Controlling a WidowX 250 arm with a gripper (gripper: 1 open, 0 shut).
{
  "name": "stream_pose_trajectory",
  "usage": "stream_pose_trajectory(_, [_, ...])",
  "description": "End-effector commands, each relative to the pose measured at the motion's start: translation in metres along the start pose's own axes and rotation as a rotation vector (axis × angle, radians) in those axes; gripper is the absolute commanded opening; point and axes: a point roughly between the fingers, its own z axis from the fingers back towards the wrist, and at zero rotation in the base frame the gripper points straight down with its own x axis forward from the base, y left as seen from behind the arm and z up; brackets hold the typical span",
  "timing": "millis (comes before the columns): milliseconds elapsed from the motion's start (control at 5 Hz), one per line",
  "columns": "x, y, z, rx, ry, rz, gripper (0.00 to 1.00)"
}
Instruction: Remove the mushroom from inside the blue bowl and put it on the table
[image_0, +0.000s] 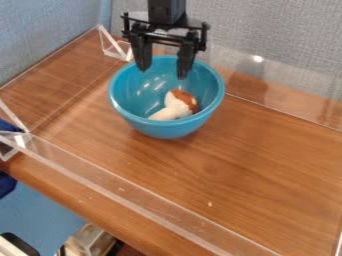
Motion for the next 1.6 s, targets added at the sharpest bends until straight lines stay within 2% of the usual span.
stream_pose_trajectory(0, [0.008, 0.007, -0.001, 0.003, -0.041, 0.055, 1.0])
stream_pose_trajectory(200, [0.013, 0.008, -0.016, 0.007, -0.045, 0.091, 1.0])
stream_pose_trajectory(600, [0.016, 0.01, -0.036, 0.036, -0.035, 0.118, 1.0])
stream_pose_trajectory(1200, [0.021, 0.014, -0.058, 0.057, -0.025, 0.149, 1.0])
stream_pose_trajectory(1400, [0.021, 0.014, -0.061, 0.058, -0.027, 0.154, 0.0])
